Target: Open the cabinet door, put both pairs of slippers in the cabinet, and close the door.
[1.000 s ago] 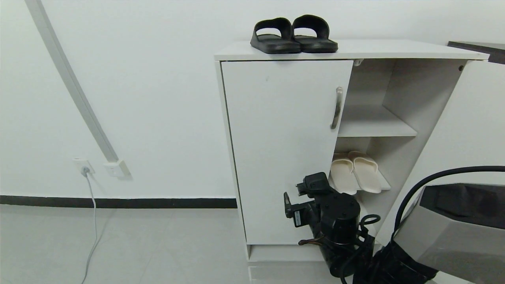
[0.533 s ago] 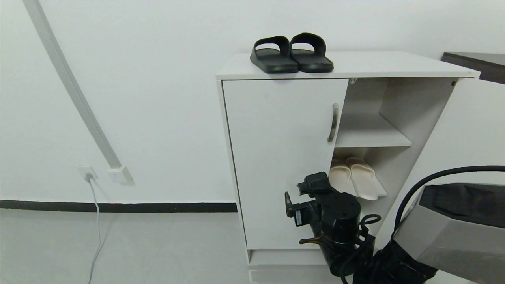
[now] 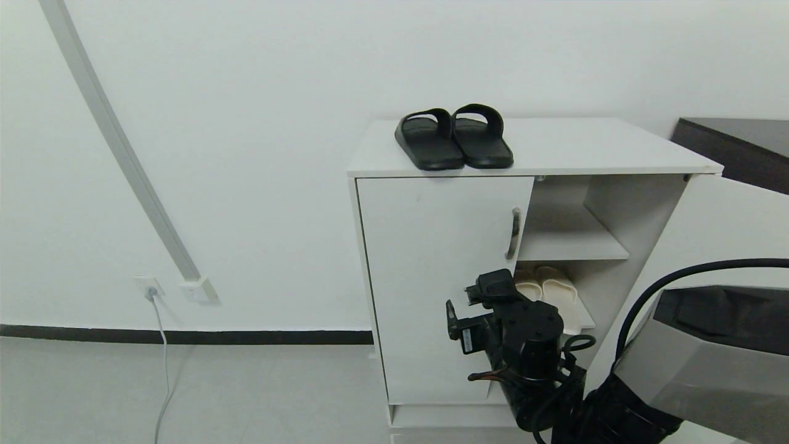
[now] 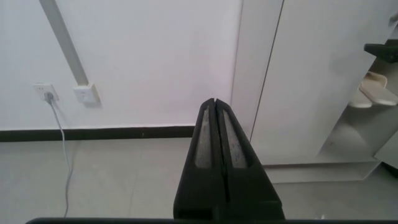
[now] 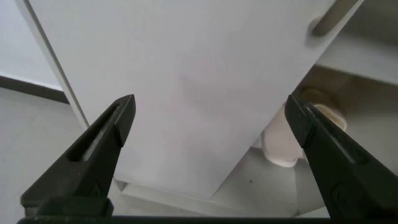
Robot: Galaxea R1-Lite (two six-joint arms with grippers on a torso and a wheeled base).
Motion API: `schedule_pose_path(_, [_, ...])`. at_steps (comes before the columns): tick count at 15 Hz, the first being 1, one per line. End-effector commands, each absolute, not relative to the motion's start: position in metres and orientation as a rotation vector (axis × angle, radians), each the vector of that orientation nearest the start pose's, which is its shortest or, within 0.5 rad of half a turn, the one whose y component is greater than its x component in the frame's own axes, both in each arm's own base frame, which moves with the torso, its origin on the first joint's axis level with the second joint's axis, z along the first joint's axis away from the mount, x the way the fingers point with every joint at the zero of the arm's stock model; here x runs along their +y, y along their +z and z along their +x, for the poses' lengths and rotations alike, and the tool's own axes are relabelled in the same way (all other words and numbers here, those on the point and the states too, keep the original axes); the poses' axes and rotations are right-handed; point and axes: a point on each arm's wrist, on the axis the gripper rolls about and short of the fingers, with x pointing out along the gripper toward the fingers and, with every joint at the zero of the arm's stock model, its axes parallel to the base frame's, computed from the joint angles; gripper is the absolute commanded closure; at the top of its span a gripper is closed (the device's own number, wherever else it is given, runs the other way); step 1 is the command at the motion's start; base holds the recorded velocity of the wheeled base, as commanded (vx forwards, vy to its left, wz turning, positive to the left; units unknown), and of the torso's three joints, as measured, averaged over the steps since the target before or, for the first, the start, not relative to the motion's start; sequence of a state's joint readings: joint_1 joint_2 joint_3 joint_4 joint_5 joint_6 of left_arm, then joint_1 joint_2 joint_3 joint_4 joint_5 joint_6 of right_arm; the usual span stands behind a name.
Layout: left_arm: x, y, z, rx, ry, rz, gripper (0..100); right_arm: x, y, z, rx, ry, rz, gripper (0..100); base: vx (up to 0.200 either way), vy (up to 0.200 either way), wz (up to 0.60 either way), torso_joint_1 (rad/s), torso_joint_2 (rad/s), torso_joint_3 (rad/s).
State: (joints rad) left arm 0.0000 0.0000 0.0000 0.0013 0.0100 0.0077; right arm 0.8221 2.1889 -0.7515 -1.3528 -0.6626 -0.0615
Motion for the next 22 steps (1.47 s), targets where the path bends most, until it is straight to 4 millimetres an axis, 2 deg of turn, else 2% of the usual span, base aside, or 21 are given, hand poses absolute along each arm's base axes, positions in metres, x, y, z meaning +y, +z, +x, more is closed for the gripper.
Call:
schedule_pose_path(1, [0.0002,0.0753,-0.0228,0.002,0.011,0.008,100,0.2609,0.072,0.262,0.06,0.16,-0.122,0,0.0,0.0,0.0,0.163,-0.48,-0.32])
schedule_pose_path(9, [0.0002,0.0753,-0.0228,0.002,0.011,0.008,100,0.2587,0.0719,0.2639,0.06,0.152,-0.12,0,0.0,0.0,0.0,0.179,-0.49,-0.317])
schedule_pose_path(22, [0.0002,0.0753,-0.0228,0.002,0.011,0.008,100,0.2571,0.0728,0.2655,0.053,0.144,-0.117,0,0.0,0.0,0.0,0.234,-0.55,-0.313])
